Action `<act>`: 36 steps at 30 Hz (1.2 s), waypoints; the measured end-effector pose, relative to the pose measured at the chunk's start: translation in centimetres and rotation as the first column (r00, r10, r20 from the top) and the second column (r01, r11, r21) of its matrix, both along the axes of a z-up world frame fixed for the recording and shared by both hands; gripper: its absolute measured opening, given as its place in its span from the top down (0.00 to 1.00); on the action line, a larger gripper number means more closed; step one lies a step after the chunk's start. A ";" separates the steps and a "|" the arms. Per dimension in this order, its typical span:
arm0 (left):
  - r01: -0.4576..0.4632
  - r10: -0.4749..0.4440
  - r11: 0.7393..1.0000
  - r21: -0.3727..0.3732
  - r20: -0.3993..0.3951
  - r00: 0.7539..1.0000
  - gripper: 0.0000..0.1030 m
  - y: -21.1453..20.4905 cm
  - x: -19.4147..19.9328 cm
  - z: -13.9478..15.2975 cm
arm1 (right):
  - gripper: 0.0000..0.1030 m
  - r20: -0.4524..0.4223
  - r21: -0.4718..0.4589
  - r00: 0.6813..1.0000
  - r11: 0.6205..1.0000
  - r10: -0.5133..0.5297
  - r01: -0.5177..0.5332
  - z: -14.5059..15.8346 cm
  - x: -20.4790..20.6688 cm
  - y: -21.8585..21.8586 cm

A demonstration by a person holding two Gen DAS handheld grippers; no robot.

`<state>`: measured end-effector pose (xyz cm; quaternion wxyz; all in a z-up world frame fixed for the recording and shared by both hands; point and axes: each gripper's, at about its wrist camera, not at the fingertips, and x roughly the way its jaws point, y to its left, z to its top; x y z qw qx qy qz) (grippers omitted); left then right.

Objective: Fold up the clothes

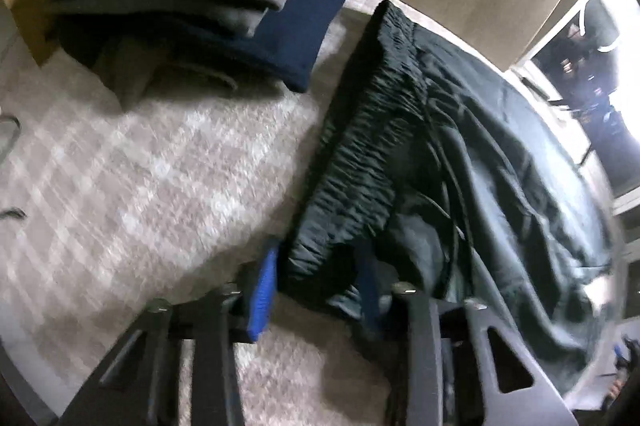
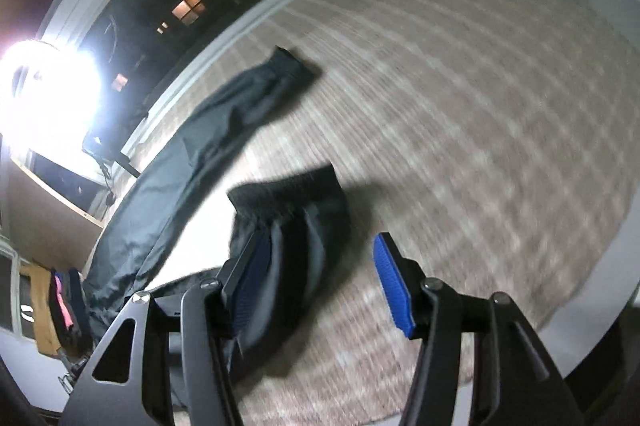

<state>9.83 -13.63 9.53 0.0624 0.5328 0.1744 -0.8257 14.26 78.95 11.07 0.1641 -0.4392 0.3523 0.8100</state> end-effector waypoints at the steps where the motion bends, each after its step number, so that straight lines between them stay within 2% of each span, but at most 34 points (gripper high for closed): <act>1: -0.003 0.003 1.000 -0.004 -0.022 1.000 0.84 -0.1 0.3 0.7 | 0.48 0.004 0.006 1.000 1.000 -0.006 0.005 -0.4 0.5 -0.1; 4: -0.036 0.033 0.999 -0.039 -0.090 0.995 0.90 -1.3 1.5 2.9 | 0.48 0.013 0.041 1.000 0.999 -0.010 0.009 -0.8 1.6 -0.2; 7: -0.078 0.076 0.996 -0.030 -0.070 0.995 0.92 -3.1 2.1 3.1 | 0.48 0.022 0.089 1.000 0.996 -0.012 0.010 -1.0 1.6 -0.7; 9: -0.072 0.070 0.997 -0.042 -0.043 0.997 0.91 -3.2 2.1 2.8 | 0.48 0.029 0.119 1.000 0.993 -0.008 0.004 -1.2 1.2 -1.3; 13: -0.042 0.041 0.996 -0.084 -0.023 0.999 0.91 -1.8 1.5 2.4 | 0.48 0.014 0.134 0.992 0.983 0.126 -0.126 -1.0 -3.2 -5.8; 16: -0.044 0.043 0.996 -0.081 -0.014 0.999 0.91 -1.6 2.2 1.8 | 0.48 0.104 0.230 0.971 0.945 0.213 -0.232 -1.4 -8.1 -10.7; 19: -0.050 0.049 0.997 -0.064 -0.018 0.999 0.91 -2.2 2.8 1.4 | 0.48 0.236 0.295 0.945 0.910 0.226 -0.292 -3.0 -12.2 -13.6; 25: -0.048 0.047 0.998 -0.052 -0.025 0.999 0.90 -2.4 3.0 0.9 | 0.49 0.342 0.233 0.933 0.952 0.111 -0.199 -6.1 -14.3 -10.8; 26: -0.046 0.045 0.998 -0.051 -0.027 0.999 0.90 -2.3 2.9 0.7 | 0.62 0.359 0.222 0.929 0.958 0.092 -0.180 -6.6 -14.5 -10.2; 27: -0.045 0.044 0.998 -0.048 -0.030 0.999 0.90 -2.4 3.0 0.6 | 0.74 0.351 0.208 0.933 0.965 0.080 -0.161 -6.5 -14.0 -9.5; 28: -0.047 0.045 0.998 -0.043 -0.032 0.998 0.90 -2.4 2.9 0.5 | 0.97 0.314 0.169 0.946 0.975 0.082 -0.140 -6.1 -12.8 -8.6; 30: -0.048 0.047 0.998 -0.034 -0.035 0.998 0.90 -2.6 2.8 0.4 | 0.96 0.214 0.090 0.973 0.991 0.080 -0.101 -4.8 -10.1 -6.9; 32: -0.044 0.043 0.999 -0.032 -0.036 0.998 0.90 -2.6 2.7 0.3 | 0.96 0.114 0.054 0.992 0.997 0.045 -0.052 -2.8 -6.1 -5.2; 36: -0.037 0.035 0.999 -0.033 -0.035 0.999 0.90 -2.3 1.5 -0.3 | 0.94 -0.065 0.003 0.996 0.998 -0.063 0.063 0.0 5.1 -2.1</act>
